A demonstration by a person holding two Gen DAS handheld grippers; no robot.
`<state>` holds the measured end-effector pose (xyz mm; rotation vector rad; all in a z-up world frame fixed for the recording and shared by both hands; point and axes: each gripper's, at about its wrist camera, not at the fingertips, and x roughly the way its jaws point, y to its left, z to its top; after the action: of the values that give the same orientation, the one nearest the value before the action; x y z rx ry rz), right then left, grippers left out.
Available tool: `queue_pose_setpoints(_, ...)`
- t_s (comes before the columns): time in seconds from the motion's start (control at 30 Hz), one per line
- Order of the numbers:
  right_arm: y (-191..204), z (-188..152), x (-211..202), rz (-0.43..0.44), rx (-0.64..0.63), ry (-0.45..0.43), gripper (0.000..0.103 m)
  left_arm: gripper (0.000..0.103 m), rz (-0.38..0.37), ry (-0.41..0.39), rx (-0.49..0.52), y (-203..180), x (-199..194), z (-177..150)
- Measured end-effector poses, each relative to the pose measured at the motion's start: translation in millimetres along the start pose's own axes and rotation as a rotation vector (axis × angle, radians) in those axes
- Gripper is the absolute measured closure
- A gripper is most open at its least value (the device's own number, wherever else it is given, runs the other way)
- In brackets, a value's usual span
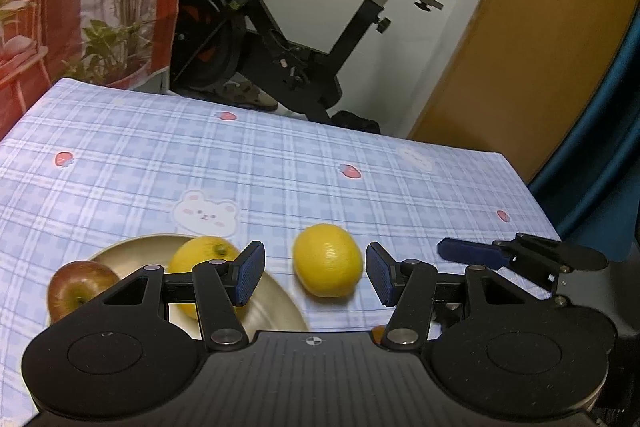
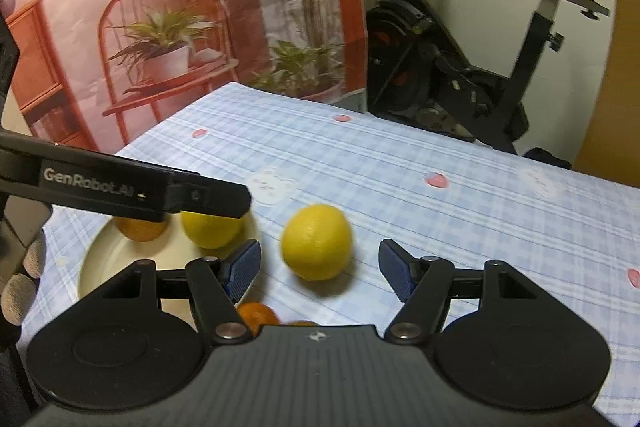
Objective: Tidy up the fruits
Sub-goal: 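Move both tools to a second yellow lemon and close around it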
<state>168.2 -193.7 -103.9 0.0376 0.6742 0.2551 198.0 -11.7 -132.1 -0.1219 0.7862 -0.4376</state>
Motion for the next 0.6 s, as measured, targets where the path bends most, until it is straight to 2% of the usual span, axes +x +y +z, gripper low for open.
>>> queue_pose_setpoints(0.37, -49.4, -7.6, -15.8, -0.081, 0.058, -0.012, 0.034, 0.045, -0.021, 0.019, 0.014, -12.9, 16.3, 9.7)
queue_pose_setpoints(0.6, -44.4, -8.1, -2.1, -0.03, 0.045, 0.02, 0.034, 0.045, -0.019, 0.065, -0.023, -5.2, 40.0, 13.0)
